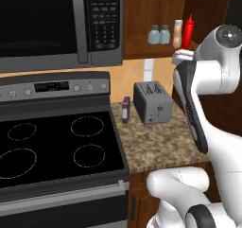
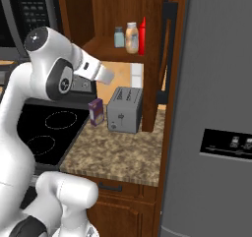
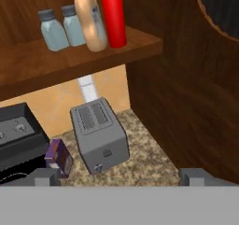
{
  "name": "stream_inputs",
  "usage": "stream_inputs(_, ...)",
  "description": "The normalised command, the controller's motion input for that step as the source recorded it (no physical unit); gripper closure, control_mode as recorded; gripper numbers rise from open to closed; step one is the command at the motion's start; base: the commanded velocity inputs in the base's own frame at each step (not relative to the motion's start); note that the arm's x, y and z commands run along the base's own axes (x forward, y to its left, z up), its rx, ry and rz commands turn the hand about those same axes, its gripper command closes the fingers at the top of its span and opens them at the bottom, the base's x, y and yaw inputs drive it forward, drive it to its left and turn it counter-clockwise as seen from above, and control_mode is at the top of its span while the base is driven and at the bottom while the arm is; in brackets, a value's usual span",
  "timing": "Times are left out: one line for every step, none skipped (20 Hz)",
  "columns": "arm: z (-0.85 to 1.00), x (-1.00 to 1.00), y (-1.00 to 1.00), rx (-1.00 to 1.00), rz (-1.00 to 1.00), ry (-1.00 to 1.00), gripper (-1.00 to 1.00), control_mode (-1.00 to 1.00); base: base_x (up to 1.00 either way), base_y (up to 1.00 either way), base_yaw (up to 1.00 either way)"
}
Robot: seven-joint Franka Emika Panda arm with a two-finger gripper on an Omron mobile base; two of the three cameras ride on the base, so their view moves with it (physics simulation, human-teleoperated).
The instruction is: Put the shaker and condiment bottle from the counter next to their counterparts in the cabinet.
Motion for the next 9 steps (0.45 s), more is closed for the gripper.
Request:
stream_inputs(-0.18,-1.00,0.25,0.02,0.13,0.00,-1.00,-1.00,0.00,0.00,0.00)
stream_inputs(-0.19,-1.00,0.26,0.01,0.14,0.00,-1.00,-1.00,0.00,0.00,0.00)
stream_inputs(-0.20,-1.00,0.28,0.01,0.14,-0.01,-1.00,-1.00,0.00,0.00,0.00)
stream_inputs(-0.21,-1.00,0.28,0.01,0.14,-0.03,-1.00,-1.00,0.00,0.00,0.00)
stream_inputs(-0.19,-1.00,0.32,0.00,0.15,-0.04,-1.00,-1.00,0.00,0.00,0.00)
stream_inputs(-0.18,-1.00,0.35,0.00,0.15,-0.04,-1.00,-1.00,0.00,0.00,0.00)
stream_inputs(-0.17,-1.00,0.41,0.00,0.14,-0.03,-1.00,-1.00,0.00,0.00,0.00)
stream_inputs(-0.15,-1.00,0.47,0.00,0.12,-0.02,-1.00,-1.00,0.00,0.00,0.00)
stream_inputs(-0.14,-1.00,0.47,0.00,0.12,-0.02,-1.00,-1.00,0.00,0.00,0.00)
